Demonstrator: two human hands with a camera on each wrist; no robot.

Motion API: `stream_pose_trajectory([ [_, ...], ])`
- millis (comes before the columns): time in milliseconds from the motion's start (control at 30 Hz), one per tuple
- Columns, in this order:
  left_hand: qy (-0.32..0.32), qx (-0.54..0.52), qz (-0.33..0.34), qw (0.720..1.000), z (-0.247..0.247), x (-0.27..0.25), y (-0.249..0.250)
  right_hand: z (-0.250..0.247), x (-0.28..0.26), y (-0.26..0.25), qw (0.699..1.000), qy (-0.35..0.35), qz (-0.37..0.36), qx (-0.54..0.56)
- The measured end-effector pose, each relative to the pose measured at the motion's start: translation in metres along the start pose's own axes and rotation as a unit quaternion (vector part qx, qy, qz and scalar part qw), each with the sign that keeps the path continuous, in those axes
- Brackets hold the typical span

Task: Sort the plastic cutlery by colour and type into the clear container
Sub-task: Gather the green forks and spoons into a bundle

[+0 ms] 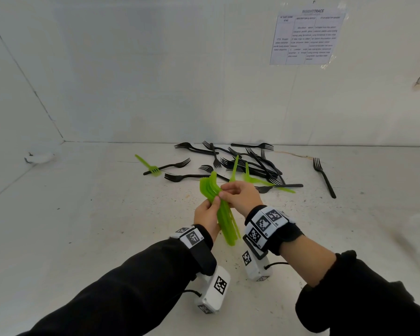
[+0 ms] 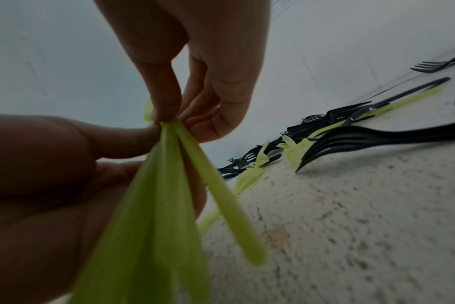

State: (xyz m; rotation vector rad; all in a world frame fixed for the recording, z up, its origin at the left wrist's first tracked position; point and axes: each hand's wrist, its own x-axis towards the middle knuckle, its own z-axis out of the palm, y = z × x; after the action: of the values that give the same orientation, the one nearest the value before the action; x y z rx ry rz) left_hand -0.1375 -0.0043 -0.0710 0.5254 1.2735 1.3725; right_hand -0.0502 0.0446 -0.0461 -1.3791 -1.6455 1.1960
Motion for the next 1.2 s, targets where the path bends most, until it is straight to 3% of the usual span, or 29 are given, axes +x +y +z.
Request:
stream_pose_trajectory([
  [167, -0.009, -0.002, 0.008, 1.0, -0.006, 0.001, 0.001, 0.003, 0.003, -0.002, 0.999, -0.033, 0.019, -0.033],
  [433, -0.022, -0.009, -0.013, 1.0, -0.007, 0.0, 0.006, 0.009, 0.002, -0.005, 0.995, -0.014, 0.011, -0.098],
  [633, -0.014, 0.011, 0.013, 1.0, -0.015, 0.0, 0.004, 0.008, -0.004, -0.008, 0.984, -0.026, -0.014, -0.175],
  [1000, -0.016, 0.03, 0.017, 0.999, -0.016, -0.001, 0.007, 0.003, -0.002, -0.012, 0.992, -0.03, 0.01, -0.122],
  [1200, -0.012, 0.029, 0.02, 0.999, -0.015, -0.002, 0.004, 0.001, -0.001, -0.014, 0.985, -0.081, -0.005, -0.154],
])
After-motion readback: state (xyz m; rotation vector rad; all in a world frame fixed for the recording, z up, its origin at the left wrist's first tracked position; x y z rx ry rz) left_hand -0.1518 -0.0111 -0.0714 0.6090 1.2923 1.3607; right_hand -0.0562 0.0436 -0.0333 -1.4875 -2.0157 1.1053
